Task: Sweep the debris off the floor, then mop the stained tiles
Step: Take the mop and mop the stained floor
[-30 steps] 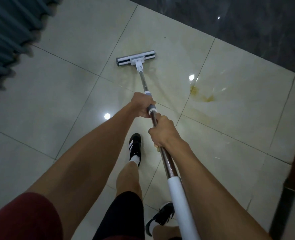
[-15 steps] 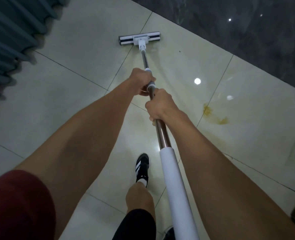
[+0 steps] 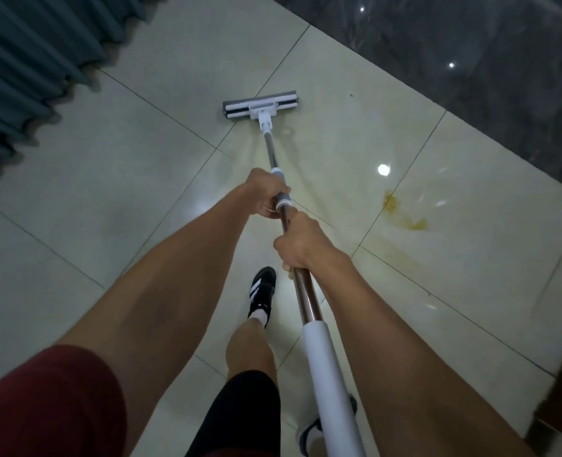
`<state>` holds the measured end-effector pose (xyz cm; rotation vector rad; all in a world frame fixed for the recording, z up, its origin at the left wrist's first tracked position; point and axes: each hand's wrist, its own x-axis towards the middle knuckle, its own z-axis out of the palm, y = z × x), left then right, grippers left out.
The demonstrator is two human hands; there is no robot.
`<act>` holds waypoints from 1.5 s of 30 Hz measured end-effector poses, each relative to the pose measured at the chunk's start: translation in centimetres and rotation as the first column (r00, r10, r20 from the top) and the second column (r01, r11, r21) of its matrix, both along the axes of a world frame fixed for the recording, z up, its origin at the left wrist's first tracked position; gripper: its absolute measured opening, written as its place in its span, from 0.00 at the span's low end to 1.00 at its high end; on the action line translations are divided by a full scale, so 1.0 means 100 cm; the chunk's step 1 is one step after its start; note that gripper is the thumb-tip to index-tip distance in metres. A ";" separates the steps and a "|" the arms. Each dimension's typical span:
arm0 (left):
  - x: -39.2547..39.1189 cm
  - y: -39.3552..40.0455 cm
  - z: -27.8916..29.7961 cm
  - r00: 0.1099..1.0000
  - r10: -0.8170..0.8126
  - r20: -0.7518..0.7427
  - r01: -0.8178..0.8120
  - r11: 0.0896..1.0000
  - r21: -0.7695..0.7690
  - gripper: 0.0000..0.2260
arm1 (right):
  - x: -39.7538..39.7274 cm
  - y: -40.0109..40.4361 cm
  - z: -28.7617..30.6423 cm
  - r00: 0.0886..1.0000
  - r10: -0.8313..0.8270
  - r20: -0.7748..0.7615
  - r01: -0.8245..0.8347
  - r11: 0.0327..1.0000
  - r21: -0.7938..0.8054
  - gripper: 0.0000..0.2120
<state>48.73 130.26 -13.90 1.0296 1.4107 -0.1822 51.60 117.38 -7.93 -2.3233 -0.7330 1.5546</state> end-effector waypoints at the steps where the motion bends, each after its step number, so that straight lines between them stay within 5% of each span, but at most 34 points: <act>1: -0.011 -0.020 0.003 1.000 0.022 0.000 -0.022 1.000 -0.005 0.07 | -0.008 -0.019 0.002 1.000 0.026 0.005 -0.026 1.000 0.007 0.35; 12: -0.096 -0.229 0.004 0.985 0.171 -0.034 -0.171 0.985 0.012 0.05 | -0.072 -0.228 0.036 0.986 0.163 0.029 -0.165 0.983 0.083 0.24; 19: -0.103 -0.283 -0.006 0.949 0.314 -0.034 -0.314 0.949 0.018 0.06 | -0.085 -0.272 0.026 0.991 0.109 0.081 -0.116 0.990 0.083 0.21; 26: -0.064 -0.235 -0.028 0.897 0.442 0.015 -0.442 0.895 0.062 0.12 | -0.044 -0.217 0.007 0.983 0.139 0.122 -0.144 0.989 0.037 0.23; 39: -0.009 -0.027 -0.053 0.845 0.534 0.031 -0.532 0.835 0.138 0.05 | 0.016 -0.009 -0.023 0.984 0.144 0.103 -0.151 0.986 0.066 0.21; 45: 0.003 -0.029 -0.053 0.848 0.529 -0.001 -0.527 0.845 0.095 0.11 | 0.034 -0.019 -0.018 0.993 0.110 0.035 -0.111 0.993 0.049 0.23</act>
